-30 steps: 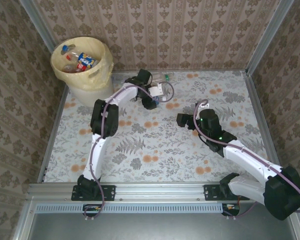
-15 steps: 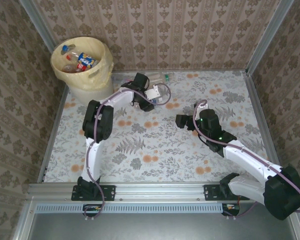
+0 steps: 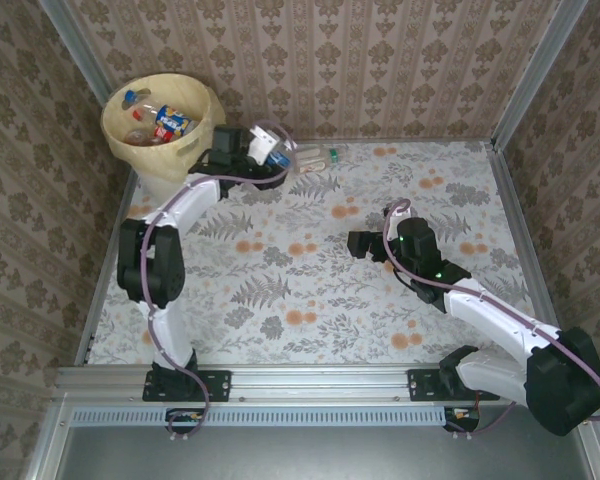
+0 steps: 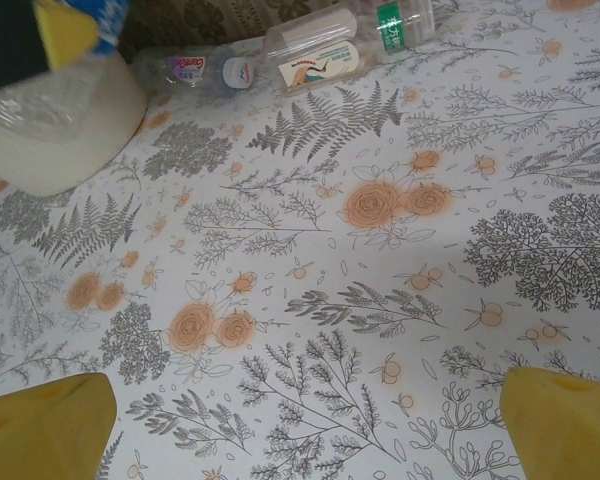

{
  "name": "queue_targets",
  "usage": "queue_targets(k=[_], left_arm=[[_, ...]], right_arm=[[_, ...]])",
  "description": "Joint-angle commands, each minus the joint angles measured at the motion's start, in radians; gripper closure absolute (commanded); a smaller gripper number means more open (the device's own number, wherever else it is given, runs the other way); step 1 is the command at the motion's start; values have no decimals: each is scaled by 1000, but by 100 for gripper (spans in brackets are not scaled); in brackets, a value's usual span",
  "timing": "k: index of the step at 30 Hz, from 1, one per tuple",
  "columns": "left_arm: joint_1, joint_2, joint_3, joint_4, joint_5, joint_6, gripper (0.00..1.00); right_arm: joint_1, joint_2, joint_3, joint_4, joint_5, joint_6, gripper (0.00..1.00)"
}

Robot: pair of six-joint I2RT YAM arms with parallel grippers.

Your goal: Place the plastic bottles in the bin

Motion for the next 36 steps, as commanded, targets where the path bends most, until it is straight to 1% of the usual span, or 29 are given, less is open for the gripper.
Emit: queue_targets(k=[1, 8, 14, 17, 20, 25, 31, 36], left_arm=[[19, -72, -23, 109, 141, -165, 49], [35, -176, -27, 116, 117, -245, 50], [46, -269, 14, 114, 4, -341, 51], [45, -315, 16, 174, -27, -356, 51], [46, -341, 33, 222, -105, -370, 51], [66, -335, 93, 281, -253, -415, 52], [125, -270, 172, 368, -371, -529, 52], [168, -174, 289, 339, -476, -614, 50]], right_arm=[[-2, -5, 11, 38, -17, -4, 0], [-2, -13, 14, 41, -18, -2, 0], [-2, -30, 8, 47, -14, -1, 0], [-2, -28, 9, 55, -8, -8, 0], [-2, -16, 23, 58, -11, -20, 0], [-2, 1, 40, 68, -26, -20, 0], [-2, -2, 18, 78, -22, -1, 0], [-2, -14, 11, 70, -15, -1, 0]])
